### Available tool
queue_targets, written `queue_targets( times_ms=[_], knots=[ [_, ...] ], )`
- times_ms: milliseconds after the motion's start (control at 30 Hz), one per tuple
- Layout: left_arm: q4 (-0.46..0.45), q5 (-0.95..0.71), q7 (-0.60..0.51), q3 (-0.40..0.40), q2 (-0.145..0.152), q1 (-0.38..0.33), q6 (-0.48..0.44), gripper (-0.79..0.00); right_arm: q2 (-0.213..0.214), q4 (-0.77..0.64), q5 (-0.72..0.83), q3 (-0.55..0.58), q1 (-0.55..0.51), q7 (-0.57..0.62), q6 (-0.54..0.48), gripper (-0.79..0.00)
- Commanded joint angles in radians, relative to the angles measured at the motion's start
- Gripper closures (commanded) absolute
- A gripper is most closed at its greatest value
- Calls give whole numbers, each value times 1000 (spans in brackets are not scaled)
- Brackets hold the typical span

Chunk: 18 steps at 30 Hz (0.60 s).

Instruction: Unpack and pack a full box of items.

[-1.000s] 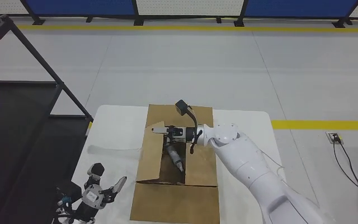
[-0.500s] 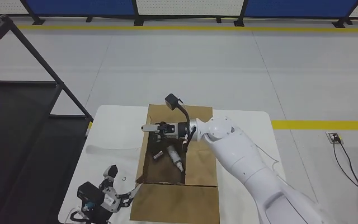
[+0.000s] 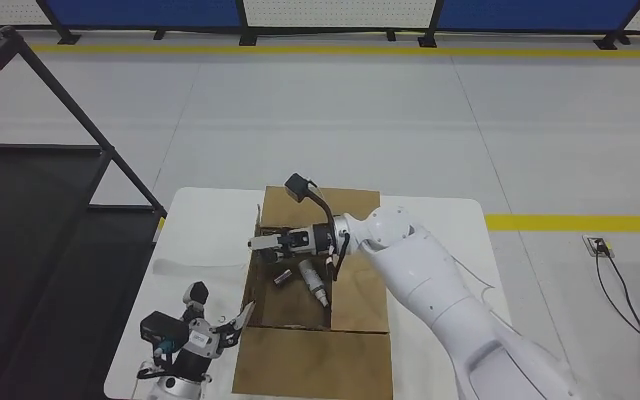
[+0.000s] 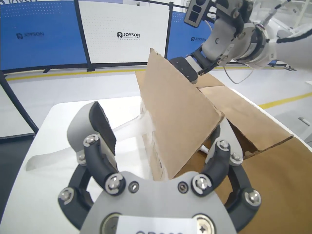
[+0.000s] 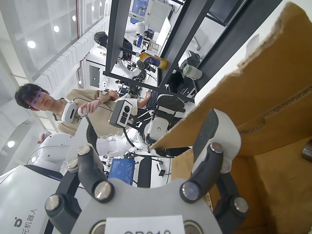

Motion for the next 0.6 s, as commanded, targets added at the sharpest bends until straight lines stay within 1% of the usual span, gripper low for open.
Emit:
queue_targets(
  times_ms=[0, 233, 433, 567],
  knots=[
    [-2, -14, 2, -11, -1, 3, 10, -785, 1, -2, 0, 4, -2, -1, -1, -785],
    [-15, -38, 26, -75, 0, 43, 21, -785, 21, -27, -15, 31, -18, -25, -24, -785],
    [-16, -55, 19, -134, 1, 61, 20, -785, 58, -51, -20, 75, -46, -38, -38, -785],
    [-8, -63, 5, -167, 3, 70, 13, -785, 86, -95, -2, 107, -75, -18, -18, -785]
  ],
)
